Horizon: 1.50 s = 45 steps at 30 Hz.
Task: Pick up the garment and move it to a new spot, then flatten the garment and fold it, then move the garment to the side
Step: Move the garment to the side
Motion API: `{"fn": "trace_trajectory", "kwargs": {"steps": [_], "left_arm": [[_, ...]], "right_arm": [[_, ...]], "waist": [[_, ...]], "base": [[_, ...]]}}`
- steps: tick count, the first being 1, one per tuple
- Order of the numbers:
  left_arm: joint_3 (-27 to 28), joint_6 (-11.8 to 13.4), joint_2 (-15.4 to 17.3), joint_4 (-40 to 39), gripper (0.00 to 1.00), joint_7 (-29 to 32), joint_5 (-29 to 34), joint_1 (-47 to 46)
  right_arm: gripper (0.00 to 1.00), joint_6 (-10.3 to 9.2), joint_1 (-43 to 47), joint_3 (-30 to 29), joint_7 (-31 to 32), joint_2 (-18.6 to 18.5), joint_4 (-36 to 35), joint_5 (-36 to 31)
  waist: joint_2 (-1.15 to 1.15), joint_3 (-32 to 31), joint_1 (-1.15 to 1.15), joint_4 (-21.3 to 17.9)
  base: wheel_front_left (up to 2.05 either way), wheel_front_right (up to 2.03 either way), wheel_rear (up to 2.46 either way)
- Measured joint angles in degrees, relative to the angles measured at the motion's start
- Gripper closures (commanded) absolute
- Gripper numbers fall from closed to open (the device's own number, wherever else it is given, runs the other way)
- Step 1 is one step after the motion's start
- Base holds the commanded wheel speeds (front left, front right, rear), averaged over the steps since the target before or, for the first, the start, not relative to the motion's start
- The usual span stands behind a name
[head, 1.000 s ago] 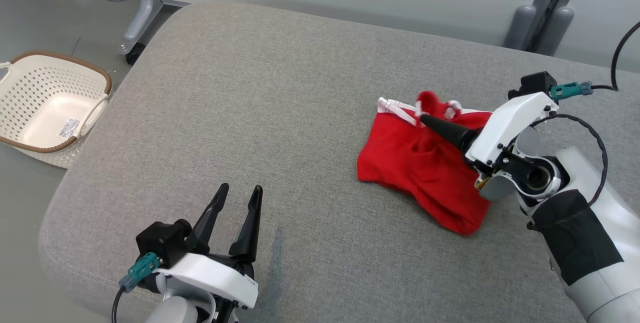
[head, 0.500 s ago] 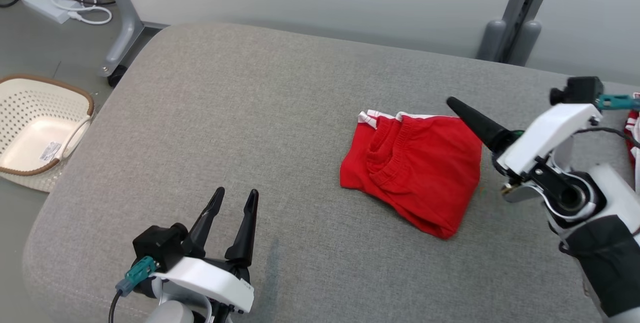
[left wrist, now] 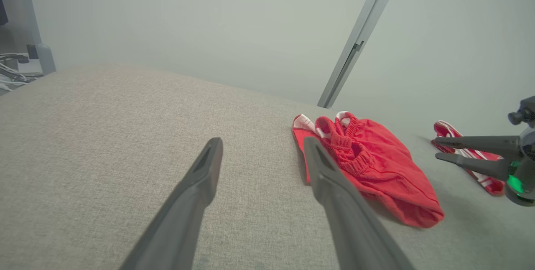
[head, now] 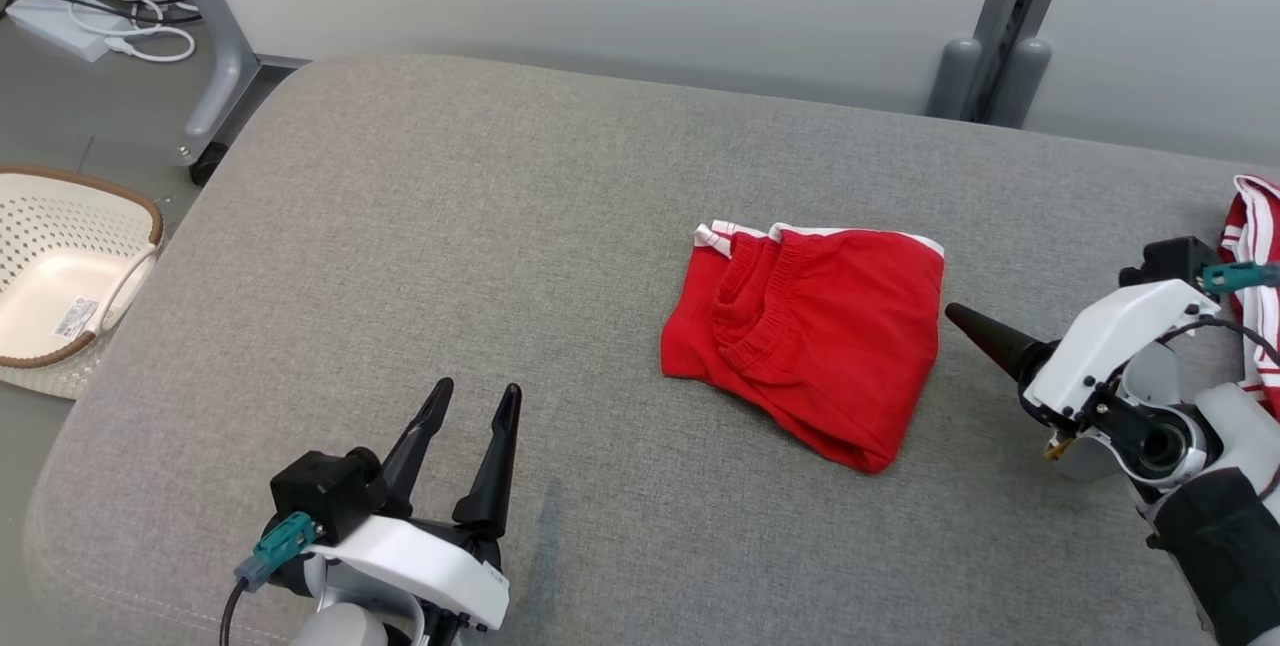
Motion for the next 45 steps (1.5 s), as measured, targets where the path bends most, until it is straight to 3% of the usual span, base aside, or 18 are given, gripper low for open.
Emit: {"fn": "trace_trajectory", "kwargs": {"steps": [10,20,21,22,23,24,35,45], "left_arm": [[-0.53,0.0,-0.41,0.52,0.0,0.0,-0.19,-0.13],[-0.56,0.01,-0.79,0.94,0.0,-0.14,-0.47,-0.24],[-0.54,0.01,-0.83,0.97,0.0,-0.16,-0.47,-0.31],[-0.52,0.0,-0.88,1.0,0.0,-0.18,-0.49,-0.33],[-0.48,0.0,-0.94,1.08,0.0,-0.2,-0.53,-0.35],[-0.33,-0.01,-0.94,1.24,0.0,-0.35,-0.54,-0.4],[-0.23,-0.09,-0.65,1.69,0.0,-0.67,-0.42,-1.19],[-1.02,-0.33,0.31,-0.1,0.0,-0.65,0.48,-1.29]], "right_arm": [[0.0,0.01,-5.0,1.57,12.59,3.47,10.39,0.56],[0.0,0.01,-8.77,0.62,15.77,5.23,16.69,1.32],[0.1,0.01,-8.98,0.51,15.7,5.33,16.82,1.32],[0.52,0.01,-9.25,0.43,15.58,5.37,16.94,1.32],[0.72,0.01,-9.49,0.27,15.08,5.41,16.99,1.32],[1.0,0.01,-9.64,0.22,14.61,5.54,17.12,1.31],[1.0,0.0,-8.88,0.59,12.73,5.15,10.18,2.45],[1.0,0.0,-7.27,3.86,12.77,1.2,0.12,2.42]], "waist": [[0.0,0.75,0.0,1.91],[0.0,1.92,0.0,3.82],[0.0,2.16,0.0,3.9],[0.0,2.35,0.0,3.96],[0.0,2.52,0.0,3.99],[0.0,2.7,0.0,3.94],[0.0,1.48,0.0,1.63],[0.0,0.29,0.0,-3.6]], "base": [[0.0,0.0,0.0],[0.0,0.0,0.0],[0.0,0.0,0.0],[0.0,0.0,0.0],[0.0,0.0,0.0],[0.0,0.0,0.0],[0.0,0.0,0.0],[0.0,0.0,0.0]]}}
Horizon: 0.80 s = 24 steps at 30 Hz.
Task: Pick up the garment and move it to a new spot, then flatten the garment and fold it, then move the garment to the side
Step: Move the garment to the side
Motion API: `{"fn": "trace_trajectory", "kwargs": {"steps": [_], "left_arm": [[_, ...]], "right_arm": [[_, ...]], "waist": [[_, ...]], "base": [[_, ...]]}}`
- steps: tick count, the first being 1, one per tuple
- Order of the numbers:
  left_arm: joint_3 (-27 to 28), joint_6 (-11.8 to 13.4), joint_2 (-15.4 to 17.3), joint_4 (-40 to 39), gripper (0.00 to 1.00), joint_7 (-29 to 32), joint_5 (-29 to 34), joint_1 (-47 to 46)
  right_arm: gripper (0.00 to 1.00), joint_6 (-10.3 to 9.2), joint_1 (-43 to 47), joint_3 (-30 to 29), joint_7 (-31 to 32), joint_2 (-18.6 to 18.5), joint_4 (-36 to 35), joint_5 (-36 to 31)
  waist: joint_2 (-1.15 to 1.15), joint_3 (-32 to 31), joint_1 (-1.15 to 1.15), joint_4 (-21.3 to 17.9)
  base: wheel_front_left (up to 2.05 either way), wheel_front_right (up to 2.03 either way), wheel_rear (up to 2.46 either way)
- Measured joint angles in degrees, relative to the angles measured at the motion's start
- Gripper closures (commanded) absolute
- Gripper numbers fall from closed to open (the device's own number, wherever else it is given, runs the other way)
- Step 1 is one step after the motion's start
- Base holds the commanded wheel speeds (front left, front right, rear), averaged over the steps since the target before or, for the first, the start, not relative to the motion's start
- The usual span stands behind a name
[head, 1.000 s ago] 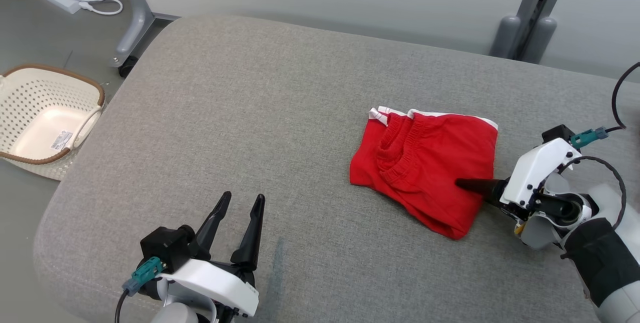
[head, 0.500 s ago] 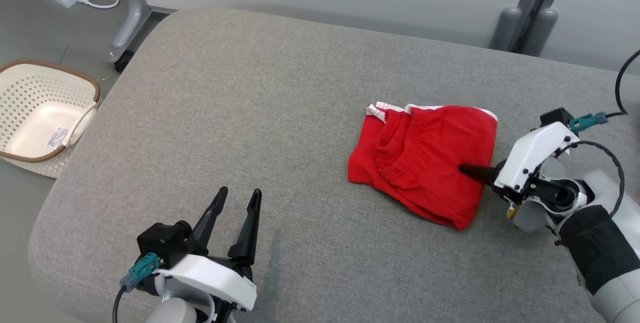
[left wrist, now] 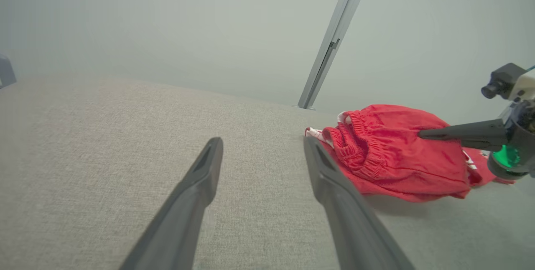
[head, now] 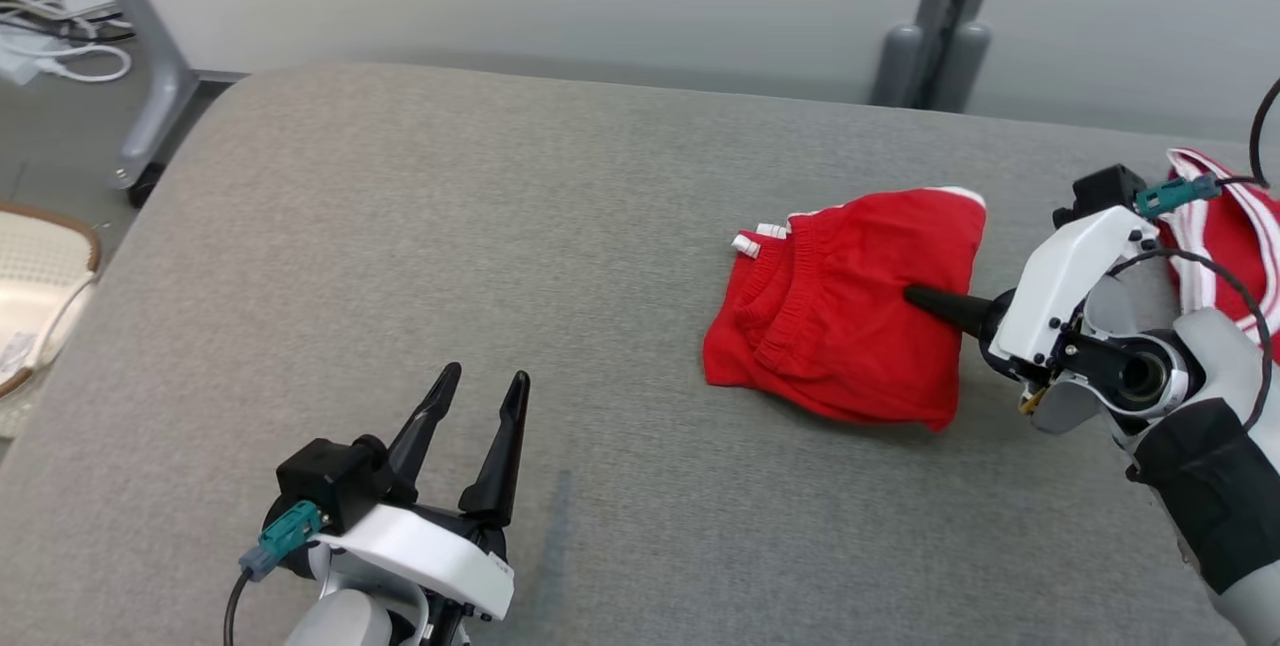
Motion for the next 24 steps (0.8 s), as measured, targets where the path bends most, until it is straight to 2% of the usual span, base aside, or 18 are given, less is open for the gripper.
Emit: {"fn": "trace_trajectory", "kwargs": {"steps": [13,24], "left_arm": [[-2.46,-0.64,0.12,-1.12,0.0,1.42,1.04,-3.05],[-2.88,-0.77,1.77,-2.25,0.0,2.48,2.02,-7.28]], "right_arm": [[1.0,0.01,-6.03,5.39,3.02,-6.94,-9.37,-1.71],[1.0,0.0,-14.28,9.02,3.54,-12.83,-11.61,-3.34]], "waist": [[0.0,4.28,0.0,-9.08],[0.0,12.11,0.0,-11.97]], "base": [[0.0,0.0,0.0],[0.0,0.0,0.0]]}}
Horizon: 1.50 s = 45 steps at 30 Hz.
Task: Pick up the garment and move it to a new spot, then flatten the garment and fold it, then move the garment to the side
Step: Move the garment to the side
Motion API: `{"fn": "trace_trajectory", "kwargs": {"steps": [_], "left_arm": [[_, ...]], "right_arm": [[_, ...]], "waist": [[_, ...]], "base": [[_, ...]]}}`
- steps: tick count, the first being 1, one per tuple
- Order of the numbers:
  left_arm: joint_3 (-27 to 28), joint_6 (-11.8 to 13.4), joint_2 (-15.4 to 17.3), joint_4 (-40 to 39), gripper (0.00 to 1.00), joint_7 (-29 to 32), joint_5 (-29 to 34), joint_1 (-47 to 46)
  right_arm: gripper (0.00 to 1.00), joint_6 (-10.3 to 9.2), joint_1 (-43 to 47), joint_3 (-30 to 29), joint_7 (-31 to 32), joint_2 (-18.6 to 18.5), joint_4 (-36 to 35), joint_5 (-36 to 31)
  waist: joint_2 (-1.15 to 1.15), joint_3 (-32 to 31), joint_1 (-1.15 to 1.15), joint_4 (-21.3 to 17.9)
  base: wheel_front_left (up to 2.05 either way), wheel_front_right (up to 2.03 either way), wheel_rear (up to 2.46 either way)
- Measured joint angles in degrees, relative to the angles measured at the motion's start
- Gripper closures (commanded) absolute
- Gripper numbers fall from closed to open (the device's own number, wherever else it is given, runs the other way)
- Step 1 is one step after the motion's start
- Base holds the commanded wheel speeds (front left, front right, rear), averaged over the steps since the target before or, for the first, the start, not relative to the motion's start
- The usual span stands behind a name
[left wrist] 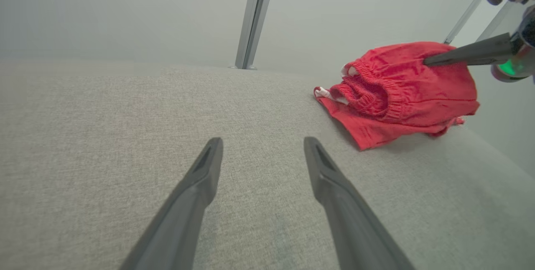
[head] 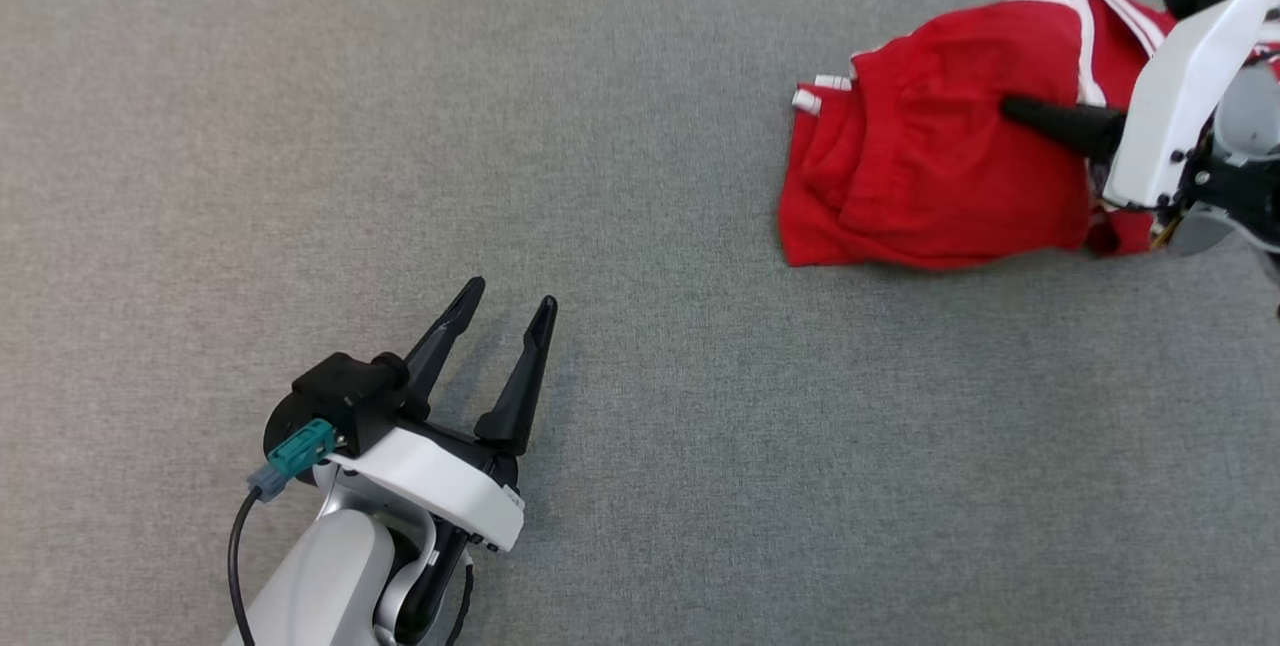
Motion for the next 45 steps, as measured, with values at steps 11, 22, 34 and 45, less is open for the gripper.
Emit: {"fn": "trace_trajectory", "kwargs": {"steps": [11,22,34,45], "left_arm": [[-0.41,-0.16,1.18,-0.75,0.0,0.44,0.52,-2.15],[-0.68,0.11,1.78,-1.27,0.0,0.7,0.53,-2.22],[-1.14,0.59,2.48,-2.34,0.0,1.4,0.59,-2.45],[-1.86,0.59,2.01,-2.55,0.0,1.53,0.44,-3.64]], "right_arm": [[1.0,0.01,-7.22,3.89,0.54,-7.9,-3.76,-0.34],[1.0,0.01,-12.87,9.12,3.71,-12.93,-4.5,-6.0],[1.0,0.07,-15.75,12.33,4.44,-16.77,-3.5,-11.65],[1.0,0.08,-17.2,12.68,0.9,-13.43,9.83,-22.67]], "waist": [[0.0,5.78,0.0,0.51],[0.0,7.36,0.0,-0.18],[0.0,8.21,0.0,-1.71],[0.0,9.11,0.0,0.03]], "base": [[0.0,0.0,0.0],[0.0,0.0,0.0],[0.0,0.0,0.0],[0.0,0.0,0.0]]}}
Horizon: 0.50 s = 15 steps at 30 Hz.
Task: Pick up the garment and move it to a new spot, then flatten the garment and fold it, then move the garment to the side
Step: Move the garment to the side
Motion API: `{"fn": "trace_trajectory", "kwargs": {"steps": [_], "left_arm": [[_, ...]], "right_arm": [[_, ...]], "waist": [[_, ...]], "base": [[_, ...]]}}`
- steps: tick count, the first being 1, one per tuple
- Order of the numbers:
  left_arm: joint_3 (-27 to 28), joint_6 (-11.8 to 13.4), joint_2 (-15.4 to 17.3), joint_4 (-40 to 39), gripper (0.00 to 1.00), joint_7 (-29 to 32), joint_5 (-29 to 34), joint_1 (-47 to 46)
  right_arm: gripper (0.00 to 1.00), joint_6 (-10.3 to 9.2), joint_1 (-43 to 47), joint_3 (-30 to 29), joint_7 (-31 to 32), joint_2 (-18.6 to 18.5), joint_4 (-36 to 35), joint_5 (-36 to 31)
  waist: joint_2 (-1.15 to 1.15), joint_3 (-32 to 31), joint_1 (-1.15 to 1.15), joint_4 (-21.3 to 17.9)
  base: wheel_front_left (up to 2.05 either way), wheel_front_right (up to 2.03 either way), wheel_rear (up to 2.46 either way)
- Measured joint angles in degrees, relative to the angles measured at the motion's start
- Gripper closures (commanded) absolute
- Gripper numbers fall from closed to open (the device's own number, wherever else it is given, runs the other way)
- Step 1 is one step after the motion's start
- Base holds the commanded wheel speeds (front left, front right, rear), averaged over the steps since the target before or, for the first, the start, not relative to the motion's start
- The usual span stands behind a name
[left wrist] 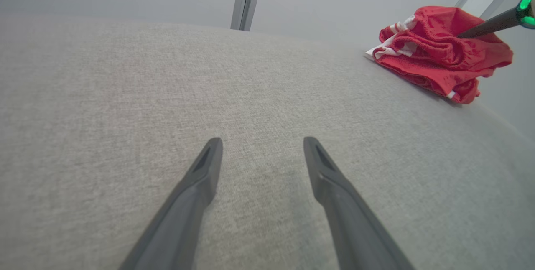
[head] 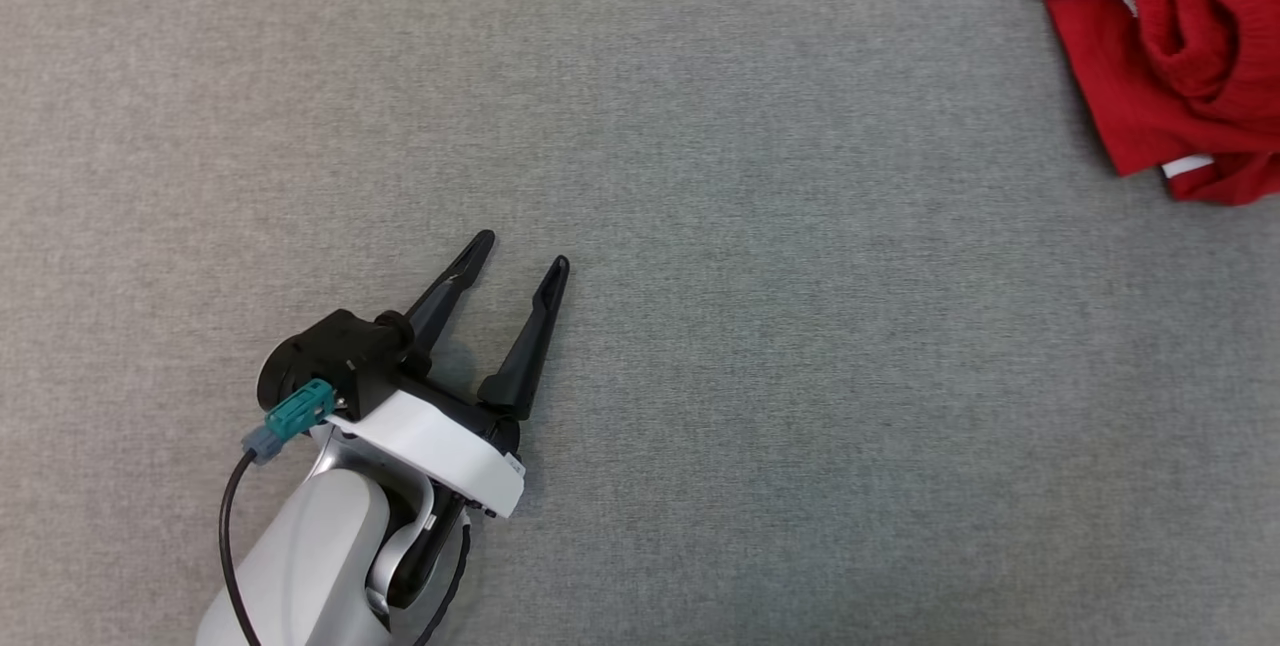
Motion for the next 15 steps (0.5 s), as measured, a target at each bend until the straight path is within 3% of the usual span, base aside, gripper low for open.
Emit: {"fn": "trace_trajectory", "kwargs": {"steps": [1,2,3,8,15], "left_arm": [[0.01,0.0,0.0,0.04,0.0,-0.15,-0.03,-0.07],[0.04,0.0,-0.07,0.14,0.0,-0.36,-0.15,-0.18],[0.09,0.02,-0.04,0.24,0.0,-0.44,-0.29,-0.18],[0.15,0.1,0.01,1.15,0.0,-0.83,-0.69,-0.06],[0.24,0.47,-0.01,2.27,0.0,-1.45,-1.31,0.87]], "right_arm": [[1.0,0.0,0.02,-0.27,-0.11,0.58,1.79,-0.65],[0.56,0.0,0.06,-1.22,-1.57,1.89,4.71,-1.71],[0.0,0.0,0.06,-1.43,-1.59,2.53,5.98,-2.45],[0.0,0.0,0.12,-2.02,-2.48,4.87,12.56,-6.48],[0.0,0.0,-0.39,-2.0,-9.72,7.5,16.97,-14.15]], "waist": [[0.0,0.12,0.0,0.34],[0.0,0.34,0.0,1.03],[0.0,0.39,0.0,1.34],[0.0,-0.43,0.0,1.96],[0.0,-4.17,0.0,1.4]], "base": [[0.0,0.0,0.0],[0.0,0.0,0.0],[0.0,0.0,0.0],[0.0,0.0,0.0],[0.0,0.0,0.0]]}}
